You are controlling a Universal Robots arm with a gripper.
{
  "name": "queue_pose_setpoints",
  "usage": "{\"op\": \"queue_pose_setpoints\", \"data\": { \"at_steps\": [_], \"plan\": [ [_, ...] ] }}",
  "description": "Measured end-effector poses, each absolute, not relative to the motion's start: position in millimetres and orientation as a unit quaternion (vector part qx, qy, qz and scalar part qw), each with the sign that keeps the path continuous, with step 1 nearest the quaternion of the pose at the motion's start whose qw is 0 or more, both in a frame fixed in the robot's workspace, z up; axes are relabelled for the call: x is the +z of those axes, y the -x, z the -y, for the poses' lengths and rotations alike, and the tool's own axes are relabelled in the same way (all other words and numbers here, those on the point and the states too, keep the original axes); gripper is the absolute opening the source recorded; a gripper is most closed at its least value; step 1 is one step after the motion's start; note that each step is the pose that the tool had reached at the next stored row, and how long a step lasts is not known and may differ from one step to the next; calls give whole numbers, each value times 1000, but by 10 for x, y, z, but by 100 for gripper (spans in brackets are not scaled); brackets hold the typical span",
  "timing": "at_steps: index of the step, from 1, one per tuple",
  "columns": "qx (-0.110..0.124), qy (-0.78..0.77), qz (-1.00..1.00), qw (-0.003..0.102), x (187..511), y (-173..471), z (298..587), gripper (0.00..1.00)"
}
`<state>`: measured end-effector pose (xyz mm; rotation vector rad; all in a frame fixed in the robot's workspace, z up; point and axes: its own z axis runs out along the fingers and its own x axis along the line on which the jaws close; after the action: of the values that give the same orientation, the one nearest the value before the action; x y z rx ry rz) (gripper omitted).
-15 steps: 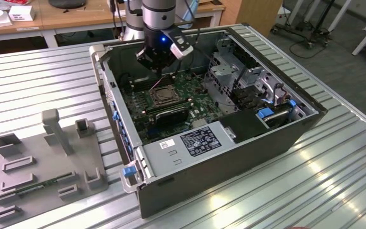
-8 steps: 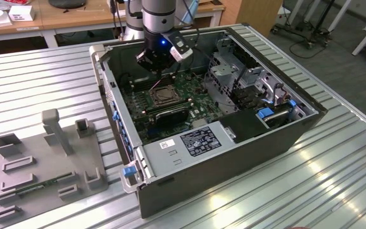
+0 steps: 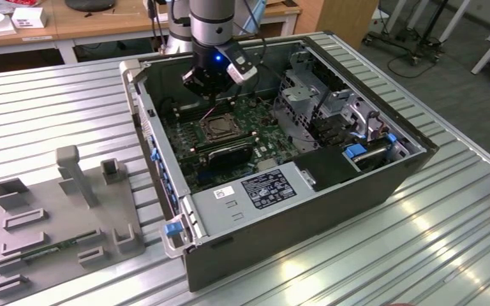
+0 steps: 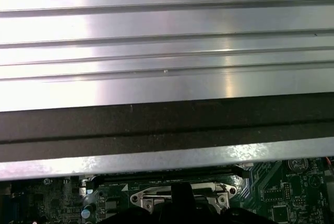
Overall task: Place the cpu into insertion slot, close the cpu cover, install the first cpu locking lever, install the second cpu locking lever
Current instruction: 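Install the first cpu locking lever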
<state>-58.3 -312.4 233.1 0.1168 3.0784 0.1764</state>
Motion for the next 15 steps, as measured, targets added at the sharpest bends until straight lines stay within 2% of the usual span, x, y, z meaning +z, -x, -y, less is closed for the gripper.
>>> {"op": "queue_pose_setpoints", "data": {
  "at_steps": [7, 15],
  "plan": [
    [74, -38, -996, 32, 2323, 604, 3123, 11],
    [81, -38, -995, 34, 2262, 627, 3123, 11]
  ]
}}
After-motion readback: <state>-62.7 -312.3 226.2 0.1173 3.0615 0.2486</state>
